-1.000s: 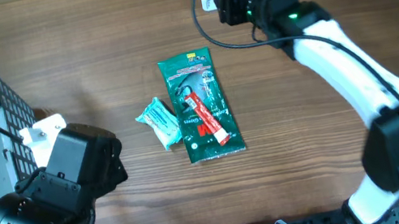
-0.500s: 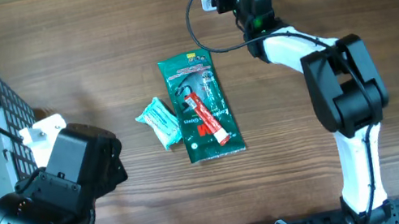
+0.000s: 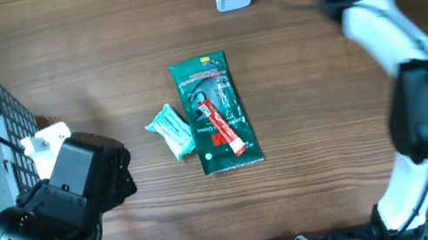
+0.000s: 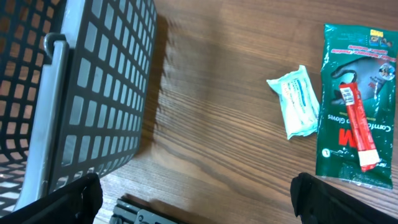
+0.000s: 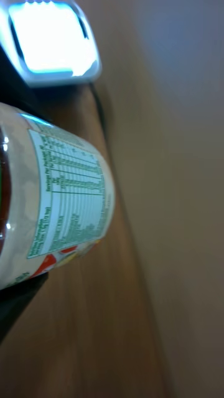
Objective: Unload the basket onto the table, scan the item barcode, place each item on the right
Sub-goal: 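Carry the jar with the right gripper off to the right side, then reach the right gripper to the red snack stick and grasp it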
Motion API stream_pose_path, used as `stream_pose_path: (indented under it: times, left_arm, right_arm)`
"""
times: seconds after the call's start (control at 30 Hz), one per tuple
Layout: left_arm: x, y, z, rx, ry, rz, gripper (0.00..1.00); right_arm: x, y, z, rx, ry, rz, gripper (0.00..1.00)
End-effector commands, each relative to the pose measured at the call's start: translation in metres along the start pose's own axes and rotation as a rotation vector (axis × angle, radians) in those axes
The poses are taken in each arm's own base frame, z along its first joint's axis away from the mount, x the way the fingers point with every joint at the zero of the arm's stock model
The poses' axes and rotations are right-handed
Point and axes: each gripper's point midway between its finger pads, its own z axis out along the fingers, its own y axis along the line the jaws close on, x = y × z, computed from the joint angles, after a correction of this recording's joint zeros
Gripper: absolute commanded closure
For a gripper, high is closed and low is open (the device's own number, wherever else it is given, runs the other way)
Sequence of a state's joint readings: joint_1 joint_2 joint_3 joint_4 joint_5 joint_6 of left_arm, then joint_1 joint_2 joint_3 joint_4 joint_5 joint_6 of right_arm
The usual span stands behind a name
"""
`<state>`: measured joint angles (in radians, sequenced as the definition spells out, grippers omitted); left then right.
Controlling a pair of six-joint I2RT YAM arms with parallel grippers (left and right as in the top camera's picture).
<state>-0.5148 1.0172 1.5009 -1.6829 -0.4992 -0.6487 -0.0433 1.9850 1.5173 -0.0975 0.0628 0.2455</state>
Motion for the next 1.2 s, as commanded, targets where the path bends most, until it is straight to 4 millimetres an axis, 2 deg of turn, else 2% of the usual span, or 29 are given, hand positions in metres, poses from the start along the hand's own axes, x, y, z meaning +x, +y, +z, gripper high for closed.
stream_pose_path:
  times: [0.0, 0.07, 0.17, 0.23, 0.27, 0.37, 0.43, 0.5, 0.53, 0.63, 0.67, 0.73, 0.77, 0.8, 0.87, 0.9, 0.97, 1.03, 1.07, 1.17]
  left_arm:
    - [0.0, 0.001, 0.0, -0.002, -0.003, -0.017, 0.0]
    - [0.0, 0.001, -0.001, -0.002, -0.003, -0.017, 0.0]
    - [0.0, 0.001, -0.001, -0.002, -0.003, -0.016, 0.0]
    - [0.0, 0.001, 0.0, -0.002, -0.003, -0.017, 0.0]
    - [0.0, 0.001, -0.001, -0.002, -0.003, -0.017, 0.0]
    - [0.0, 0.001, -0.001, -0.002, -0.003, -0.017, 0.0]
    - [0.0, 0.001, 0.0, -0.002, -0.003, -0.017, 0.0]
    - [0.0, 0.001, -0.001, -0.002, -0.003, -0.017, 0.0]
    - [0.0, 0.001, 0.0, -0.002, -0.003, -0.017, 0.0]
    - [0.0, 0.001, -0.001, -0.002, -0.003, -0.017, 0.0]
    - [0.0, 0.001, -0.001, -0.002, -0.003, -0.017, 0.0]
    - [0.0, 0.001, -0.001, -0.002, -0.003, -0.017, 0.0]
    - [0.0, 0.001, -0.001, -0.002, -0.003, -0.017, 0.0]
    - [0.0, 0.001, -0.001, -0.002, -0.003, -0.017, 0.0]
    - [0.0, 0.001, -0.001, -0.002, -0.003, -0.017, 0.0]
    - [0.0, 0.001, 0.0, -0.002, -0.003, -0.017, 0.01]
    - [0.0, 0.001, 0.0, -0.002, -0.003, -0.017, 0.0]
    - [0.0, 0.001, -0.001, -0.002, -0.003, -0.017, 0.0]
    - [0.0, 0.001, 0.0, -0.002, -0.003, -0.017, 0.0]
    - [0.0, 0.001, -0.001, -0.002, -0.003, -0.016, 0.0]
  right_arm:
    - [0.003, -0.121, -0.023, 0.182, 0.109, 0.1, 0.38]
    - [0.033, -0.192, -0.033, 0.274, 0.226, 0.151, 0.38]
    - [0.058, -0.264, -0.041, 0.314, 0.275, 0.261, 0.38]
    - [0.084, -0.313, -0.045, 0.365, 0.306, 0.343, 0.36]
    - [0.097, -0.33, -0.046, 0.387, 0.326, 0.369, 0.35]
    - [0.12, -0.354, -0.047, 0.419, 0.361, 0.414, 0.34]
    - [0.122, -0.36, -0.049, 0.427, 0.36, 0.424, 0.29]
    - [0.108, -0.361, -0.052, 0.43, 0.332, 0.42, 0.15]
    - [0.092, -0.362, -0.055, 0.432, 0.306, 0.416, 0.0]
    - [0.046, -0.363, -0.072, 0.452, 0.246, 0.432, 0.0]
    - [0.017, -0.36, -0.085, 0.455, 0.196, 0.449, 0.0]
    - [-0.026, -0.351, -0.107, 0.448, 0.12, 0.466, 0.0]
    - [-0.038, -0.345, -0.115, 0.438, 0.095, 0.468, 0.0]
    - [-0.063, -0.328, -0.13, 0.398, 0.045, 0.48, 0.0]
    - [-0.087, -0.29, -0.148, 0.284, 0.005, 0.5, 0.0]
    - [-0.093, -0.27, -0.154, 0.219, 0.008, 0.516, 0.0]
    - [-0.094, -0.215, -0.164, 0.062, 0.067, 0.54, 0.0]
    - [-0.077, -0.149, -0.166, -0.107, 0.198, 0.551, 0.0]
    - [-0.067, -0.125, -0.166, -0.158, 0.259, 0.55, 0.0]
    - [-0.012, -0.035, -0.162, -0.267, 0.504, 0.44, 0.0]
